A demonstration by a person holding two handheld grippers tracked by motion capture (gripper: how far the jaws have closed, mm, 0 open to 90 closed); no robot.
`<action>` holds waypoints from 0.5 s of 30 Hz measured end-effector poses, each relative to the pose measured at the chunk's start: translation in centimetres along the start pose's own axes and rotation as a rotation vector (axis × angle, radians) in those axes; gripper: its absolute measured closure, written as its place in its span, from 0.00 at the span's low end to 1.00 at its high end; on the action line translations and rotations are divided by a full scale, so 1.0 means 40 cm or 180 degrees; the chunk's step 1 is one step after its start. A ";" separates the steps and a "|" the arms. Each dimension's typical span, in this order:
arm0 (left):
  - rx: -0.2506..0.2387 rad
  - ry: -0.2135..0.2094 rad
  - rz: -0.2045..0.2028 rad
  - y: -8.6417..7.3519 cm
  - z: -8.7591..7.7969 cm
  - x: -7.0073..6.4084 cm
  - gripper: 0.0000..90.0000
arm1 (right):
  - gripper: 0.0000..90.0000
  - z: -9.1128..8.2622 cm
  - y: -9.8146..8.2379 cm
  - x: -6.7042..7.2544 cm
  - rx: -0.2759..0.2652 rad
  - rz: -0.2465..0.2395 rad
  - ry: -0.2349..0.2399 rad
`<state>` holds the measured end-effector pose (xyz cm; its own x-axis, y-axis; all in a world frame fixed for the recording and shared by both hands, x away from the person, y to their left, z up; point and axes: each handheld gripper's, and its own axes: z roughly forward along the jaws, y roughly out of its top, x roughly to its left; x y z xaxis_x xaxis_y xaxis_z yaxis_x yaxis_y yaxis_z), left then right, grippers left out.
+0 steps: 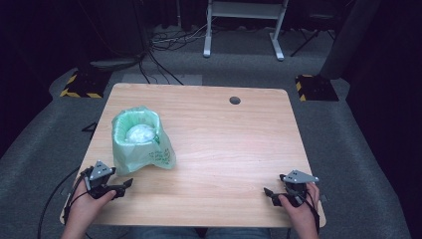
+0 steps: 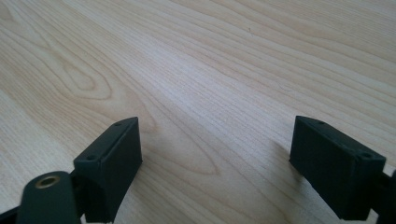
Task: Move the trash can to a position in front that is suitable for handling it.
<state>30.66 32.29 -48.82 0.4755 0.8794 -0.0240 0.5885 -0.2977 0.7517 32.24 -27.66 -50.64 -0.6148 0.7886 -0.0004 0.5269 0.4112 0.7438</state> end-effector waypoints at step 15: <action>-0.0385 0.0049 -0.0066 0.083 -0.094 -0.005 0.27 | 0.18 0.000 0.000 0.000 -0.0003 -0.0001 -0.0007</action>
<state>30.05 32.52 -43.84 0.4533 0.8908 -0.0310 0.5145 -0.2331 0.8252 32.23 -27.65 -50.64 -0.6137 0.7895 -0.0022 0.5261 0.4110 0.7445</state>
